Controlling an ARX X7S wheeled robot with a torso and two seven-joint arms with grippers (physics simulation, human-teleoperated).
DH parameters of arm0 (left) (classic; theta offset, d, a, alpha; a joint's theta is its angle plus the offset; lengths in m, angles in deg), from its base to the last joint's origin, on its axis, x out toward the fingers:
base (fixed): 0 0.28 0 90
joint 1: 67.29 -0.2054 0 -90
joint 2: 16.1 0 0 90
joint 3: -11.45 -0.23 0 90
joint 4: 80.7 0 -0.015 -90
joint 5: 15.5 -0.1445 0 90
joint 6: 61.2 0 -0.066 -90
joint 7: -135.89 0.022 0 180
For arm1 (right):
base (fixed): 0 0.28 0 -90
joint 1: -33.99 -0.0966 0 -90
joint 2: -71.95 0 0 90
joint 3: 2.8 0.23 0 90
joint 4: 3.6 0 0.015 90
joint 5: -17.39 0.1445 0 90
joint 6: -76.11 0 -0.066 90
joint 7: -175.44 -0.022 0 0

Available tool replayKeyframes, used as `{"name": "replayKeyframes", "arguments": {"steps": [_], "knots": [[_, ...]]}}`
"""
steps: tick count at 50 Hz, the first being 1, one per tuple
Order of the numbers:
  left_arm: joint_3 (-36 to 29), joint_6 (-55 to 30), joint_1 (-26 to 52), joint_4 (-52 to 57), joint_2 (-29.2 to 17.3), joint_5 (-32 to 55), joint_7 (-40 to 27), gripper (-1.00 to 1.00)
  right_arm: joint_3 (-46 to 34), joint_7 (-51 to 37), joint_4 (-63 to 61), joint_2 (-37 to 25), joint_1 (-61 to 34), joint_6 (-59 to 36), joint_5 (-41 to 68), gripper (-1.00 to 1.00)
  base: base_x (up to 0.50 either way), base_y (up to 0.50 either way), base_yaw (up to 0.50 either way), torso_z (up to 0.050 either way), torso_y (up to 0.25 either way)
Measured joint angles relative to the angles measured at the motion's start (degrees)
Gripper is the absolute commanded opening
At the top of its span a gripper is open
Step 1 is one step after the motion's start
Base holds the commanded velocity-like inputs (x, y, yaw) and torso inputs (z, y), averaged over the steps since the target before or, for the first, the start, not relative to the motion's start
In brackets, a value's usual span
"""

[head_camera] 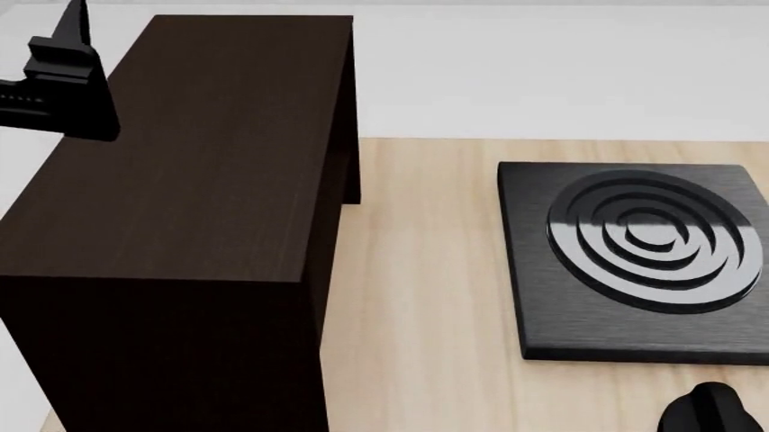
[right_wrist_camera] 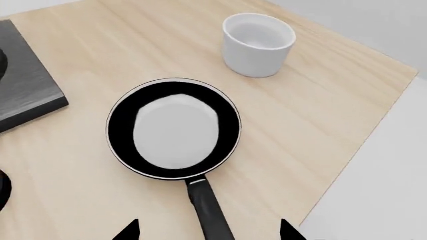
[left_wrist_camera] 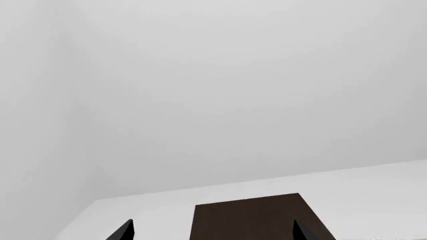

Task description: Put the frying pan under the cabinet shelf.

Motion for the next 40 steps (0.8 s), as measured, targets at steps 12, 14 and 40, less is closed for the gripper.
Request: {"name": "replayKeyframes", "arguments": {"steps": [12,14,40], "knots": [[-4.4,4.2,2.0,-6.0,0.4,-4.8,-2.2,1.00,3.9,-17.8,18.5,2.4,-9.3,14.2,10.1,1.00,0.00,0.00,0.00,0.000,0.000],[-4.6,4.4,2.4,-6.7,0.4,-5.3,-2.5,1.00,5.3,-20.2,21.3,2.8,-9.5,16.3,11.8,1.00,0.00,0.00,0.00,0.000,0.000],[-0.5,1.2,4.5,-4.8,-0.9,-4.1,-4.8,1.00,7.7,-20.4,26.8,6.5,-2.0,20.5,14.5,-1.00,0.00,0.00,0.00,0.000,0.000]]}}
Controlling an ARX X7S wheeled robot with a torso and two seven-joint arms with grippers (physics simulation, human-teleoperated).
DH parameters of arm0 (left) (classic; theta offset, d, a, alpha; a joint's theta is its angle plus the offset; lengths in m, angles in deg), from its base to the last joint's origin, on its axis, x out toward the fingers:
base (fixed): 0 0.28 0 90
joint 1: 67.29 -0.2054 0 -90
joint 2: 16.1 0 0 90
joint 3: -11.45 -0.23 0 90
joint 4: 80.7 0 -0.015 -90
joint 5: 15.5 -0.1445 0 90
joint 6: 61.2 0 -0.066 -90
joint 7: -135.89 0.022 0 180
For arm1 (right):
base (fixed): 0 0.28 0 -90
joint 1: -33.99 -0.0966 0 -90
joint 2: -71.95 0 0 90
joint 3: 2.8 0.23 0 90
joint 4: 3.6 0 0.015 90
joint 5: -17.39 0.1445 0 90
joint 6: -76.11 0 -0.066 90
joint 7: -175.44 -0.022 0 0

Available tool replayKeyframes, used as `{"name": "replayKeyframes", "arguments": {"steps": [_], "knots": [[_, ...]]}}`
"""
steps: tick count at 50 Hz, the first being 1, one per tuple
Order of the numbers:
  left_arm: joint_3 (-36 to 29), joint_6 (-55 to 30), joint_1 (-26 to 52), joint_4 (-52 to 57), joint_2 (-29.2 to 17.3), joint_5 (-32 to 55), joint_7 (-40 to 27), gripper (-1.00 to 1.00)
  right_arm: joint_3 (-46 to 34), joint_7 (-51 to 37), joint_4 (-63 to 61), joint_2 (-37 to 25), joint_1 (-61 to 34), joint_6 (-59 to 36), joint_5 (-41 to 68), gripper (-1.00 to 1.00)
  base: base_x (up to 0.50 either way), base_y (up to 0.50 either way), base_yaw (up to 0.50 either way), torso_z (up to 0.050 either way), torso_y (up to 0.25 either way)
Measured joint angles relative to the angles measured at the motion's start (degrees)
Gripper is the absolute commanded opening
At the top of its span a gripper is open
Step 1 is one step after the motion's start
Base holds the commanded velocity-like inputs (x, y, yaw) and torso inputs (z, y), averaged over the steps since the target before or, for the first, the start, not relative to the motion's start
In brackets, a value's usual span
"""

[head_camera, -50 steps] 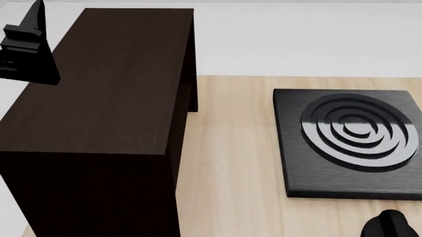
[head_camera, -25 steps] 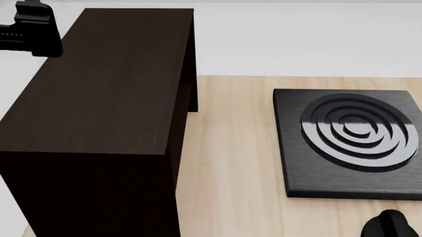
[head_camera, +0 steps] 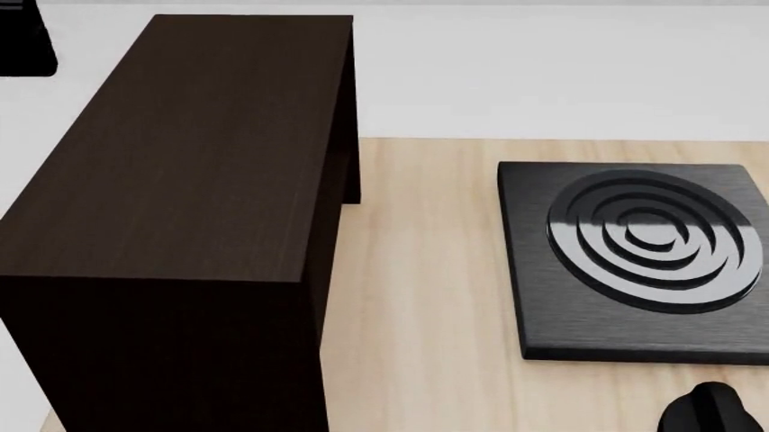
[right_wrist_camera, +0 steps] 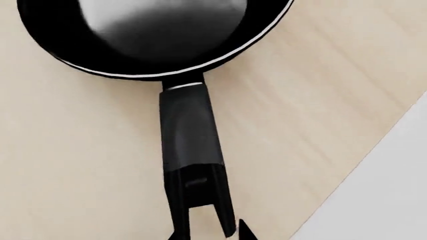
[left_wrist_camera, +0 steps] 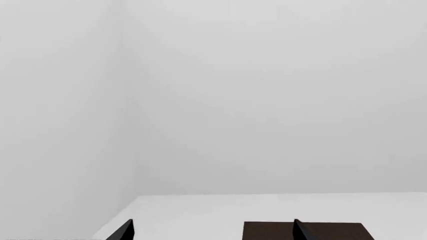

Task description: Put the frying pan under the cabinet shelf.

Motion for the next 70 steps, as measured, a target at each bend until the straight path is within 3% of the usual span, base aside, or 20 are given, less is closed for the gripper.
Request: {"name": "replayKeyframes", "arguments": {"steps": [8,14,21,29,36,42,52,60,70], "knots": [[6.7,-6.2,0.0,5.1,0.0,5.4,-0.2,1.00,-14.0,10.2,-11.4,-9.6,2.5,-12.6,-2.0,-1.00,0.00,0.00,0.00,0.000,0.001],[12.7,-10.2,0.2,7.9,-1.8,13.9,-2.3,1.00,-34.8,13.7,-10.0,-15.5,-12.6,-16.9,-0.3,-1.00,0.00,0.00,0.00,0.000,0.000],[16.9,-10.5,-1.8,10.1,-5.9,20.7,-3.3,1.00,-59.9,18.0,0.2,-6.1,-32.4,-20.0,-2.5,-1.00,0.00,0.00,0.00,0.000,0.001],[18.4,-6.4,-5.3,11.5,-9.7,21.3,-2.4,1.00,-74.5,20.3,8.6,7.3,-41.6,-21.9,-5.4,-1.00,0.00,0.00,0.00,0.000,0.003],[17.7,-0.6,-9.7,11.3,-12.4,18.1,-0.3,1.00,-79.8,17.7,15.3,15.8,-44.2,-20.2,-4.3,-1.00,0.00,0.00,0.00,0.000,0.001],[17.2,2.5,-12.4,11.2,-13.7,16.4,0.8,1.00,-82.5,11.4,21.3,19.1,-43.6,-16.1,-3.4,-1.00,0.00,0.00,0.00,0.000,0.002],[16.8,5.0,-14.8,11.3,-15.2,14.9,1.6,1.00,-81.5,-7.8,32.1,22.6,-42.3,-4.5,0.8,-1.00,0.00,0.00,0.00,0.000,0.002],[17.5,5.4,-15.5,11.6,-16.3,15.0,1.7,1.00,-89.0,-24.7,39.4,24.5,-44.7,2.1,20.6,-1.00,0.00,0.00,0.00,0.000,0.000],[19.6,2.8,-14.0,12.9,-17.1,18.0,0.4,1.00,-92.8,-29.9,28.4,24.2,-40.9,-3.8,41.6,-1.00,0.00,0.00,0.00,0.000,0.000]]}}
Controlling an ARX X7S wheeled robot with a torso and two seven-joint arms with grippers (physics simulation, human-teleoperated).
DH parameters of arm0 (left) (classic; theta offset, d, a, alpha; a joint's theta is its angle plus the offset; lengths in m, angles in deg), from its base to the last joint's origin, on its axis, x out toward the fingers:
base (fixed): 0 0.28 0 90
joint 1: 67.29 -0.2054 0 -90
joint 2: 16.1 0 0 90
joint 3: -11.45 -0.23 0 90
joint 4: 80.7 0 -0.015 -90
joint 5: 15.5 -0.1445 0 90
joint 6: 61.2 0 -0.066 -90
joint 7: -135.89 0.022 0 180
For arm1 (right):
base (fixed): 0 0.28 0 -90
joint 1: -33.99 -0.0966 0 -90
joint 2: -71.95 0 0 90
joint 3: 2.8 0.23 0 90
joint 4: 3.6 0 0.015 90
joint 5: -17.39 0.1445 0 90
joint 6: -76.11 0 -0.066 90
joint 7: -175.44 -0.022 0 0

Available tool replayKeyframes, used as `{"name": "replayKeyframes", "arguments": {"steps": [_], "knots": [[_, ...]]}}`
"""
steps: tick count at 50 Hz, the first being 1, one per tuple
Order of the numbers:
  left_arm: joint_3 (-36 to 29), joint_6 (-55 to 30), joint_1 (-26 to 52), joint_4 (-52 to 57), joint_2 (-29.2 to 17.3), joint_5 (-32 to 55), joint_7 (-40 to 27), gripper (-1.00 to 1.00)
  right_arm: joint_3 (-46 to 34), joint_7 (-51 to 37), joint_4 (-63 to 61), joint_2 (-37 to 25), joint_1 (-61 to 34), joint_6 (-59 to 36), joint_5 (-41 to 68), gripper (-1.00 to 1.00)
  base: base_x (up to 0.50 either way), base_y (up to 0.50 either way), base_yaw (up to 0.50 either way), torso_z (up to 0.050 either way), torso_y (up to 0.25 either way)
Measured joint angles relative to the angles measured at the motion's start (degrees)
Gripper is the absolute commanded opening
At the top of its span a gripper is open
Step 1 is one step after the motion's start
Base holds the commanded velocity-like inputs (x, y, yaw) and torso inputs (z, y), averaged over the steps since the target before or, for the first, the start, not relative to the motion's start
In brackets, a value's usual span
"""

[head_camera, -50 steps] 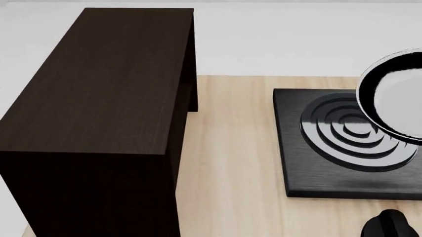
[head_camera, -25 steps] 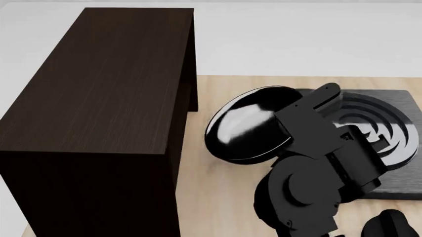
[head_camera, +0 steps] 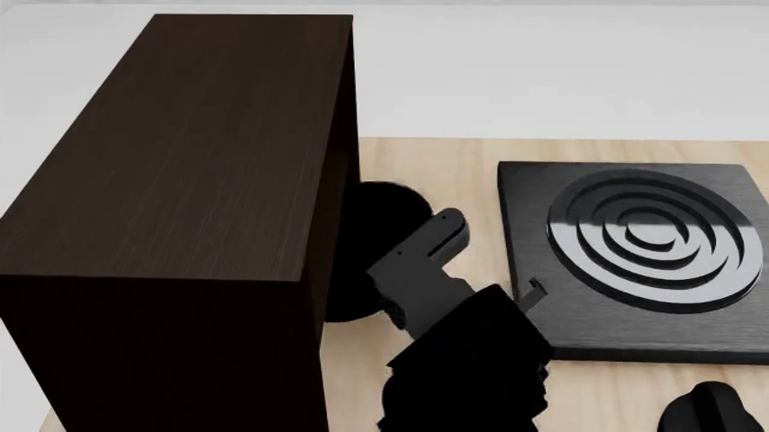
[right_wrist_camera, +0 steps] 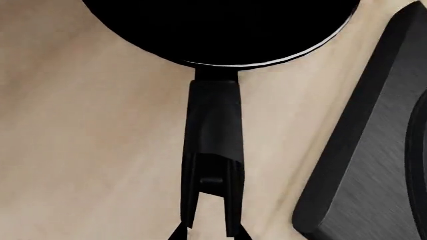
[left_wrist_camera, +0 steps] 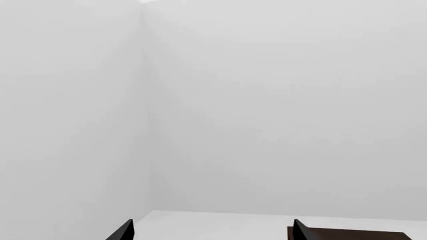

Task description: Put the frying pan under the cabinet shelf.

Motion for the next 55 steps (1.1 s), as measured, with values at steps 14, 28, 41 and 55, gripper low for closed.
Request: {"name": "replayKeyframes", "arguments": {"steps": [14,28,41,55], "knots": [[0.9,-1.8,1.2,1.0,-1.4,1.8,-1.3,1.00,-4.8,3.0,11.9,1.4,-2.4,12.6,18.1,1.00,0.00,0.00,0.00,0.000,0.000],[6.2,-7.4,5.4,1.7,-2.0,10.0,-5.0,1.00,-2.6,-34.7,-19.0,-18.5,-3.8,-5.5,61.4,1.00,0.00,0.00,0.00,0.000,0.000],[13.1,-11.6,8.2,1.7,-4.6,22.7,-9.2,1.00,-19.4,-99.6,-61.6,-53.1,-36.4,12.5,138.0,1.00,0.00,0.00,0.00,0.000,0.000],[35.8,-11.3,-4.6,5.3,-10.6,49.4,-17.5,1.00,-28.5,-120.7,-81.9,-78.0,-63.7,22.8,160.4,1.00,0.00,0.00,0.00,0.000,0.000]]}}
